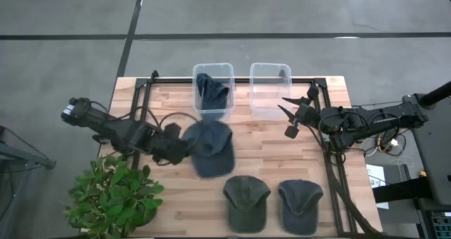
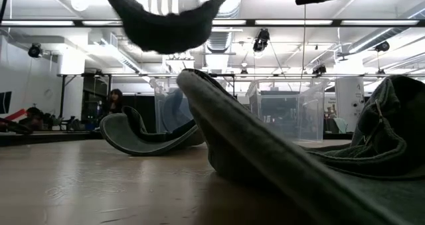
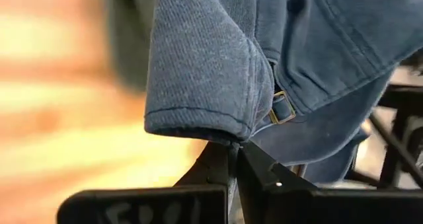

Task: Pick & Place hat
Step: Put the left blue cap into the left transparent bin

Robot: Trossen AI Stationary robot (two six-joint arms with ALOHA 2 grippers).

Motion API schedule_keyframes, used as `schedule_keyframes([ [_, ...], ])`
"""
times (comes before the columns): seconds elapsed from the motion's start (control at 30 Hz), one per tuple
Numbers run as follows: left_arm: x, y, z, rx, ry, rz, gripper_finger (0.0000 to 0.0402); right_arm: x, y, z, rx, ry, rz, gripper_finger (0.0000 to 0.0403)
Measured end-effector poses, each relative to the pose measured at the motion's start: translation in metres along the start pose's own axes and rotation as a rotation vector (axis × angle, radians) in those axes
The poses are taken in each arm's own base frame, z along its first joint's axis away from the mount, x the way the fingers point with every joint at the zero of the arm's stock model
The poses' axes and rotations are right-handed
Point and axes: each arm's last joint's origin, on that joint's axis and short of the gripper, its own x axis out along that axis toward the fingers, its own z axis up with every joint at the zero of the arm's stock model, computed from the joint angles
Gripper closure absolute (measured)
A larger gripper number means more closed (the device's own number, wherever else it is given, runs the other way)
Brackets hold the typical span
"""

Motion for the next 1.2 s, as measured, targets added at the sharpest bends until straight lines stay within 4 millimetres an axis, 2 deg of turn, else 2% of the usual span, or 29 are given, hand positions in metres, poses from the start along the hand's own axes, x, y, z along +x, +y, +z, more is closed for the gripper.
schedule_keyframes([
  [0.3, 0.005, -0.020, 0.031, 0.316, -0.334, -0.113, 0.0395, 0.000, 0.000, 0.000, 0.002, 0.000, 0.000, 0.0270],
  [0.63, 0.005, -0.039, 0.050, 0.743, -0.540, -0.110, 0.0395, 0.000, 0.000, 0.000, 0.000, 0.000, 0.000, 0.0280],
  [0.97, 0.006, -0.041, 0.067, 0.780, -0.580, -0.067, 0.0395, 0.000, 0.000, 0.000, -0.001, 0.001, -0.001, 0.0271],
  [1.2, -0.003, -0.043, 0.075, 0.797, -0.593, -0.143, 0.0395, 0.000, 0.001, 0.000, 0.037, -0.010, 0.047, 0.0271],
])
